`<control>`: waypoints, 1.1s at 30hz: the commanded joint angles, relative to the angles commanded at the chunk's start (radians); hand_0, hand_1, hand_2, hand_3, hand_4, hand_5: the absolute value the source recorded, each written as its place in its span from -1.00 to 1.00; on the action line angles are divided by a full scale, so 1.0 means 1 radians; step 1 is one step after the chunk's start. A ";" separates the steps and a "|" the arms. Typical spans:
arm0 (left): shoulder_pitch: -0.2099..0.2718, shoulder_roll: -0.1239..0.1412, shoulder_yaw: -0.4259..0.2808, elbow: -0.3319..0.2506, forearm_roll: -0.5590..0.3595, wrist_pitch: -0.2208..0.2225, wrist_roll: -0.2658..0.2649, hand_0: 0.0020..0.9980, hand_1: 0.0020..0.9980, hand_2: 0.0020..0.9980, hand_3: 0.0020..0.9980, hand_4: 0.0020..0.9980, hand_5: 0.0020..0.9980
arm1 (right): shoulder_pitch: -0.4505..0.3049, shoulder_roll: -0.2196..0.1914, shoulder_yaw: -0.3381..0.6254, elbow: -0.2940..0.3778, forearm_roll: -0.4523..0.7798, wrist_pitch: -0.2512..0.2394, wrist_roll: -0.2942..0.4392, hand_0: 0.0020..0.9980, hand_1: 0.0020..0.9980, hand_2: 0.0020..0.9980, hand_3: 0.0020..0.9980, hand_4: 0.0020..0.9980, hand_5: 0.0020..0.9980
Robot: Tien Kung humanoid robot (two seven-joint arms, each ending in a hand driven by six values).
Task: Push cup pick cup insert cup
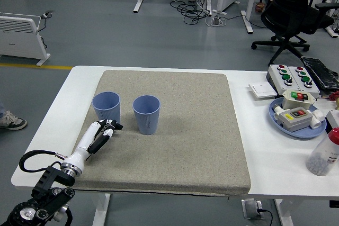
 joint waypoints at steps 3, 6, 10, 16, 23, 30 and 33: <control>0.028 0.015 -0.037 -0.059 0.022 0.018 -0.009 0.30 0.35 0.25 0.12 0.02 1.00 | 0.002 -0.001 -0.005 0.000 0.006 0.000 0.002 0.42 0.21 0.38 0.24 -0.62 0.07; 0.064 0.044 -0.087 -0.153 0.045 0.050 -0.027 -0.11 0.21 0.19 0.11 0.35 1.00 | 0.005 -0.002 -0.010 0.000 0.014 -0.001 0.005 0.42 0.21 0.38 0.24 -0.62 0.07; 0.080 0.071 -0.127 -0.271 0.085 0.078 -0.026 -0.11 0.21 0.19 0.11 0.35 1.00 | 0.009 -0.003 -0.013 -0.001 0.017 -0.001 0.006 0.42 0.21 0.38 0.24 -0.62 0.07; 0.041 0.106 -0.159 -0.434 0.226 0.100 0.051 -0.14 0.23 0.24 0.25 0.51 0.91 | 0.011 -0.004 -0.012 -0.001 0.017 0.000 0.005 0.42 0.21 0.38 0.24 -0.62 0.07; -0.079 0.128 -0.142 -0.498 0.516 0.032 0.253 0.08 0.42 0.48 0.50 0.76 0.58 | 0.011 -0.005 -0.014 -0.001 0.022 0.002 0.005 0.42 0.21 0.38 0.24 -0.62 0.07; -0.238 0.108 -0.037 -0.377 0.813 -0.210 0.448 0.87 0.92 1.00 1.00 0.96 0.32 | 0.006 -0.005 -0.007 0.000 0.011 0.005 0.000 0.42 0.21 0.38 0.23 -0.62 0.07; -0.282 0.092 0.007 -0.324 0.914 -0.256 0.468 0.87 0.92 1.00 1.00 0.96 0.32 | 0.005 -0.006 -0.005 0.000 0.006 0.006 -0.001 0.42 0.21 0.38 0.23 -0.62 0.07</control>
